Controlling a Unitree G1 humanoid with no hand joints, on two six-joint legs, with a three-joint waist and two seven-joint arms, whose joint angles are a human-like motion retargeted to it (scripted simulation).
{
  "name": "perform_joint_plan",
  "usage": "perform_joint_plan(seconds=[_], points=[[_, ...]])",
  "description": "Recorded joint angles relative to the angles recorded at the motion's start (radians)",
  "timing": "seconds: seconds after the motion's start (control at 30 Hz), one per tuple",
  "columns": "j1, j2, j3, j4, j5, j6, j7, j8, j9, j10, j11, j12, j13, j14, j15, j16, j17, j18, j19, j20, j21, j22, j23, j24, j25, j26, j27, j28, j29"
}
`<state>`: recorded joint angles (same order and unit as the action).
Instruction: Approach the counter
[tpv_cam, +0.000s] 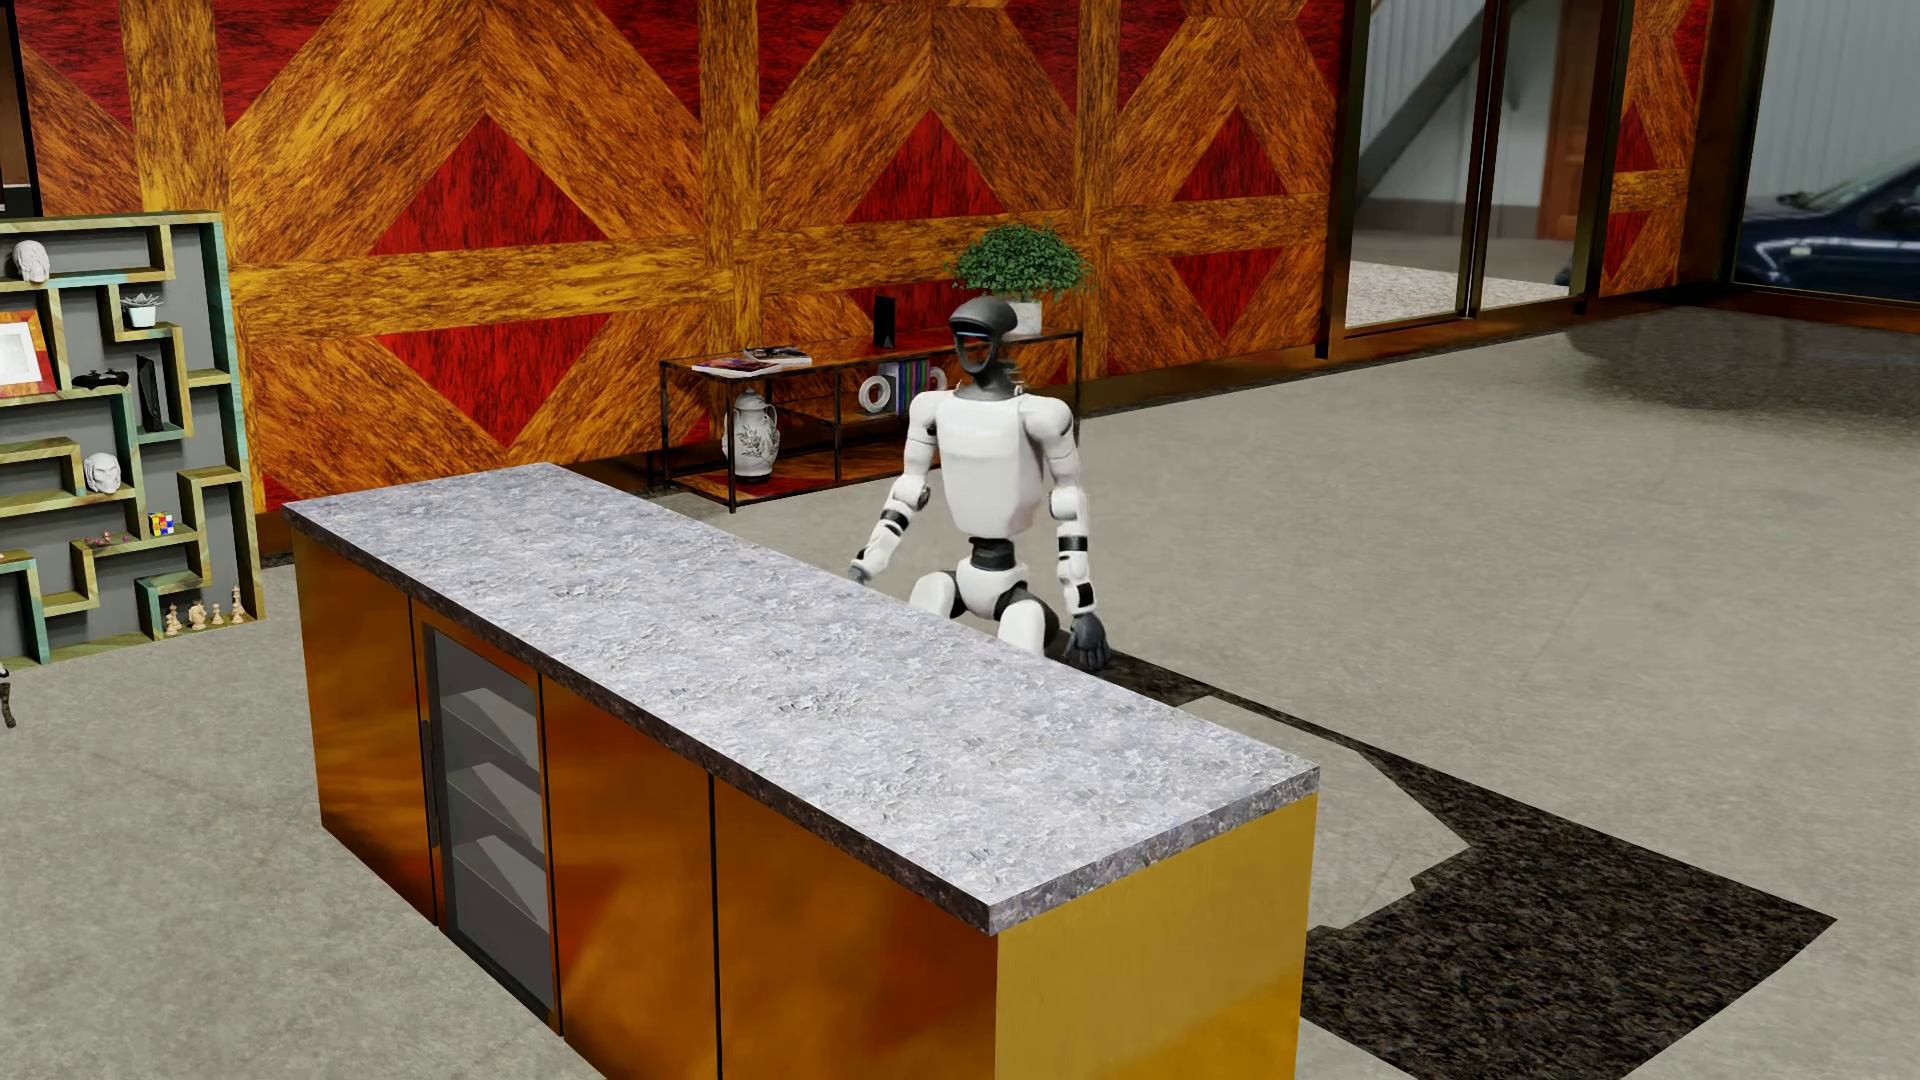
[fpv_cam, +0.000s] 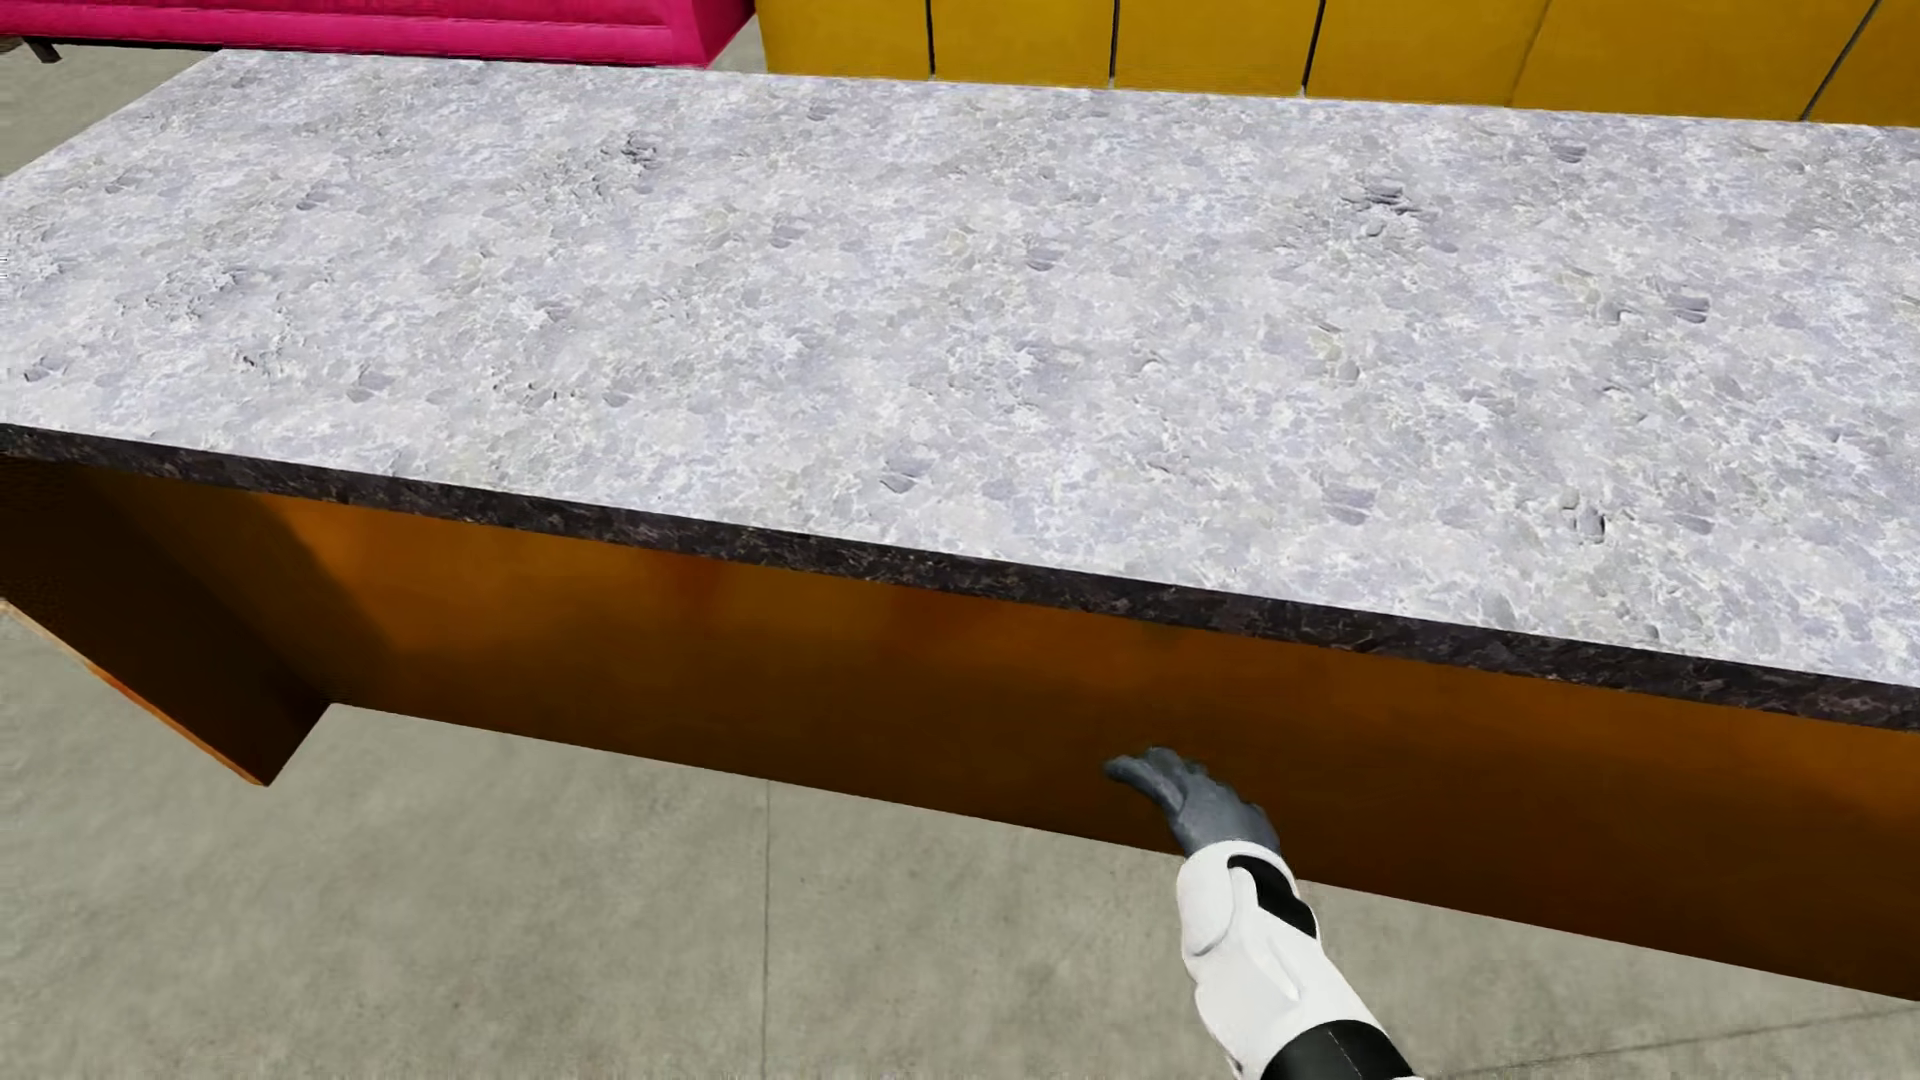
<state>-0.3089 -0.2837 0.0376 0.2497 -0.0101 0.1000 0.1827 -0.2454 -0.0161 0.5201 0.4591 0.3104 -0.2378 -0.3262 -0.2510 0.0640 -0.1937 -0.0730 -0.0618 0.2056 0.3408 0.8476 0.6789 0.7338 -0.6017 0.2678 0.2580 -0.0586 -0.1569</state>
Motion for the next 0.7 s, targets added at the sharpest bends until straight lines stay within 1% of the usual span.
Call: perform_joint_plan(seconds=[0.07,0.1,0.13,0.2,0.23,0.27,0.3,0.33,0.37,0.4,0.43,0.47,0.53,0.63,0.67,0.7], points=[[0.017,0.01,-0.004,-0.023,-0.023,-0.008,0.006,-0.01,-0.008,-0.044,-0.012,-0.053,0.066,0.016,-0.006,0.015,0.021,-0.019,0.008,-0.02,-0.049,-0.038,-0.008,0.019,0.033,-0.01,0.004,0.002,-0.017],[0.027,0.021,-0.009,-0.035,-0.036,-0.013,0.004,-0.021,-0.012,-0.064,-0.023,-0.077,0.101,0.023,-0.007,0.02,0.034,-0.035,0.012,-0.026,-0.064,-0.071,0.013,0.021,0.051,-0.022,0.016,0.015,-0.014],[0.037,0.033,-0.013,-0.051,-0.05,-0.019,-0.004,-0.035,-0.017,-0.087,-0.034,-0.101,0.136,0.029,-0.009,0.019,0.042,-0.04,0.017,-0.027,-0.064,-0.107,0.045,0.014,0.06,-0.041,0.026,0.037,-0.005],[0.058,0.059,-0.019,-0.086,-0.077,-0.031,-0.031,-0.066,-0.026,-0.131,-0.051,-0.15,0.213,0.043,-0.013,-0.004,0.056,-0.029,0.026,-0.03,-0.043,-0.161,0.147,-0.017,0.068,-0.078,0.083,0.105,0.06],[0.07,0.071,-0.02,-0.1,-0.087,-0.037,-0.043,-0.08,-0.029,-0.151,-0.058,-0.164,0.247,0.051,-0.015,-0.01,0.066,-0.023,0.03,-0.039,-0.031,-0.185,0.213,-0.031,0.069,-0.095,0.112,0.115,0.095],[0.079,0.083,-0.021,-0.11,-0.096,-0.042,-0.054,-0.093,-0.031,-0.164,-0.063,-0.178,0.282,0.055,-0.017,-0.011,0.081,-0.021,0.033,-0.049,-0.013,-0.201,0.272,-0.037,0.069,-0.111,0.151,0.115,0.137],[0.085,0.092,-0.021,-0.118,-0.103,-0.048,-0.061,-0.102,-0.032,-0.17,-0.065,-0.188,0.316,0.055,-0.02,-0.014,0.094,-0.02,0.036,-0.063,0.007,-0.216,0.322,-0.04,0.065,-0.126,0.179,0.111,0.174],[0.088,0.098,-0.022,-0.125,-0.109,-0.054,-0.068,-0.111,-0.033,-0.172,-0.066,-0.192,0.352,0.054,-0.024,-0.016,0.11,-0.019,0.039,-0.081,0.0,-0.228,0.357,-0.041,0.084,-0.139,0.207,0.103,0.211],[0.089,0.103,-0.024,-0.13,-0.115,-0.059,-0.075,-0.118,-0.032,-0.172,-0.065,-0.194,0.391,0.052,-0.028,-0.019,0.119,-0.018,0.042,-0.095,-0.007,-0.234,0.357,-0.042,0.095,-0.143,0.21,0.099,0.219],[0.091,0.109,-0.028,-0.134,-0.119,-0.065,-0.079,-0.123,-0.031,-0.171,-0.065,-0.193,0.432,0.049,-0.031,-0.021,0.117,-0.018,0.045,-0.103,0.02,-0.231,0.346,-0.047,0.073,-0.142,0.187,0.095,0.233],[0.093,0.112,-0.032,-0.137,-0.122,-0.07,-0.079,-0.124,-0.03,-0.168,-0.063,-0.185,0.468,0.046,-0.034,-0.023,0.111,-0.017,0.047,-0.109,0.033,-0.22,0.325,-0.05,0.06,-0.135,0.166,0.092,0.241],[0.096,0.113,-0.037,-0.137,-0.124,-0.074,-0.076,-0.121,-0.027,-0.165,-0.06,-0.175,0.497,0.041,-0.037,-0.024,0.106,-0.017,0.049,-0.111,0.027,-0.204,0.3,-0.051,0.059,-0.121,0.15,0.093,0.231],[0.104,0.112,-0.045,-0.134,-0.123,-0.082,-0.061,-0.106,-0.023,-0.159,-0.055,-0.156,0.522,0.032,-0.04,-0.032,0.103,-0.015,0.051,-0.089,-0.01,-0.138,0.263,-0.051,0.078,-0.079,0.144,0.087,0.203],[0.116,0.102,-0.048,-0.117,-0.109,-0.088,-0.019,-0.063,-0.017,-0.145,-0.049,-0.138,0.459,0.015,-0.039,-0.048,0.086,-0.012,0.053,-0.003,-0.005,-0.009,0.245,-0.062,0.05,0.019,0.163,0.077,0.19],[0.119,0.098,-0.047,-0.109,-0.102,-0.088,-0.003,-0.046,-0.016,-0.139,-0.048,-0.133,0.428,0.009,-0.038,-0.054,0.074,-0.011,0.053,0.015,-0.007,0.031,0.237,-0.059,0.041,0.044,0.158,0.075,0.19],[0.121,0.093,-0.044,-0.101,-0.095,-0.089,0.012,-0.03,-0.014,-0.133,-0.046,-0.122,0.388,0.003,-0.037,-0.054,0.065,-0.011,0.054,0.033,-0.004,0.054,0.233,-0.059,0.033,0.058,0.15,0.065,0.185]])
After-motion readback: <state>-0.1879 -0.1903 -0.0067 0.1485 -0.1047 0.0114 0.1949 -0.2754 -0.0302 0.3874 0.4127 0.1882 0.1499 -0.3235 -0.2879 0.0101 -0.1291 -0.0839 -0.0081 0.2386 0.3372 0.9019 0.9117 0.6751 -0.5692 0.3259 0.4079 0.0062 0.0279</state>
